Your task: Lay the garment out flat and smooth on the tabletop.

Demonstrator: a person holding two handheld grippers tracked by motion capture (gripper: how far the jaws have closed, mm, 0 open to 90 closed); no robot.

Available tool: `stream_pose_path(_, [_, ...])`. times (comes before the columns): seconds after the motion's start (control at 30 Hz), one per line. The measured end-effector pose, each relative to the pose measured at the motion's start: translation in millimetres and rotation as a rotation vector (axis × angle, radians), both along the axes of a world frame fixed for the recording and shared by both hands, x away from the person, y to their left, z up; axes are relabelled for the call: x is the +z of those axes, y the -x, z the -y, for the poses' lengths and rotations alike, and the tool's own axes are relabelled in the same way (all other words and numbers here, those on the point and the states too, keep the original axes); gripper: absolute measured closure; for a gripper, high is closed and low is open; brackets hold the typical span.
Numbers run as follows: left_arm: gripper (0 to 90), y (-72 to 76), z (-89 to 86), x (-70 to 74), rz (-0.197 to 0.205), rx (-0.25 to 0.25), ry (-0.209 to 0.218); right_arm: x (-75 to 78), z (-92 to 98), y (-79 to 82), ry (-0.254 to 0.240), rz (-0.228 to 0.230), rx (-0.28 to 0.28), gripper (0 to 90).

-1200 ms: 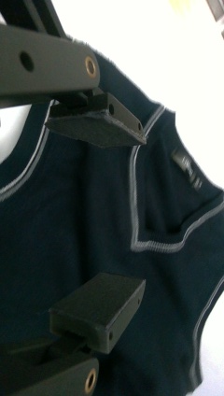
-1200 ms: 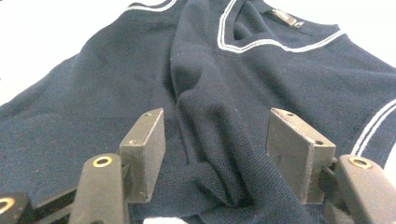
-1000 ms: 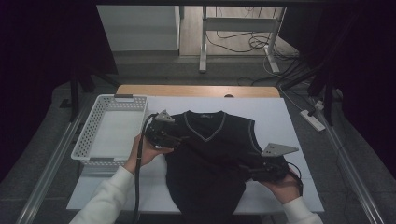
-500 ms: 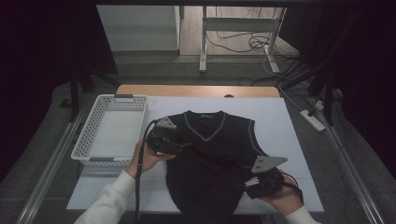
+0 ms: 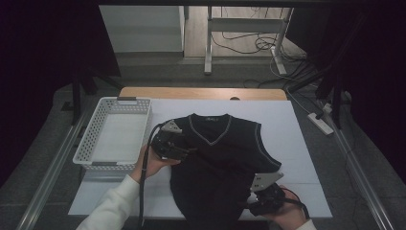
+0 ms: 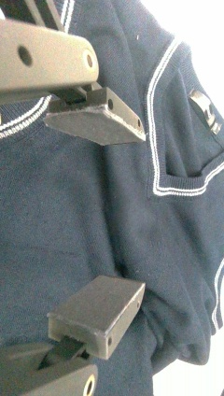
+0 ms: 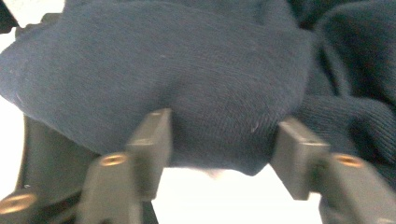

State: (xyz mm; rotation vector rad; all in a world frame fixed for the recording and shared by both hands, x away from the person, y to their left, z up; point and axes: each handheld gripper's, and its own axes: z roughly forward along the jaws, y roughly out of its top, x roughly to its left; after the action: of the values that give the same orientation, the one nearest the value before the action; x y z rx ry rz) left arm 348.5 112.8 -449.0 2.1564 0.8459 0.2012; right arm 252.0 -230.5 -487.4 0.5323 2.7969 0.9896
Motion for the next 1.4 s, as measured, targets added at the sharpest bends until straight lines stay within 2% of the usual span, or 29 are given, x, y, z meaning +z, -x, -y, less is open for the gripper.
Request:
stream_pose_path(0.03, [24.9,0.3,-0.6,0.2,0.002,0.001,0.0,0.4,-3.6,1.5,-0.009,0.005,0.016,62.7])
stream_pose_path(0.1, [24.9,0.8,-3.1,1.6,0.006,0.002,-0.001,3.1,-8.6,4.0,-0.015,0.018,0.041,73.9])
stream_pose_path(0.17, [24.9,0.8,-6.0,3.0,0.01,0.013,0.005,5.4,-13.8,6.0,-0.017,0.03,0.05,76.8])
stream_pose_path(0.23, [24.9,0.6,-9.5,5.0,0.014,0.023,0.012,7.7,-18.5,6.7,-0.031,0.044,0.058,78.0])
stream_pose_path(0.4, [24.9,0.6,-15.2,8.8,0.022,0.036,0.026,19.2,-33.9,-2.6,-0.111,0.062,0.061,78.4])
stream_pose_path(0.53, [24.9,1.1,-19.3,11.1,0.03,0.042,0.029,28.4,-52.1,-20.6,-0.122,0.091,0.065,78.6])
stream_pose_path(0.6, [24.9,0.9,-21.9,11.7,0.032,0.05,0.034,30.3,-60.1,-31.5,-0.136,0.084,0.064,78.6])
stream_pose_path(0.87, [24.9,1.0,-31.8,13.8,0.038,0.074,0.04,16.4,-90.3,-78.1,-0.148,0.049,0.015,78.8])
stream_pose_path(1.03, [24.9,0.8,-35.2,13.6,0.037,0.082,0.042,0.1,-110.3,-94.6,-0.119,0.032,-0.004,78.7])
stream_pose_path(1.1, [24.9,1.3,-35.7,13.8,0.035,0.081,0.047,-4.5,-113.5,-99.0,-0.117,0.022,-0.012,78.3])
stream_pose_path(1.2, [24.9,1.7,-36.3,13.6,0.035,0.081,0.046,-9.9,-112.3,-104.4,-0.139,-0.024,-0.018,74.8])
stream_pose_path(1.27, [24.8,1.9,-36.8,13.6,0.035,0.082,0.046,-10.0,-109.8,-104.9,-0.163,-0.055,-0.024,67.6])
stream_pose_path(1.3, [24.8,2.0,-37.1,13.7,0.036,0.083,0.045,-7.3,-107.2,-103.8,-0.181,-0.06,-0.035,59.0])
stream_pose_path(1.37, [24.8,2.2,-37.6,13.9,0.037,0.083,0.046,0.4,-99.8,-101.1,-0.217,-0.056,-0.057,47.9])
stream_pose_path(1.4, [24.8,2.2,-37.9,13.9,0.037,0.084,0.046,4.0,-96.3,-99.4,-0.23,-0.052,-0.063,46.2])
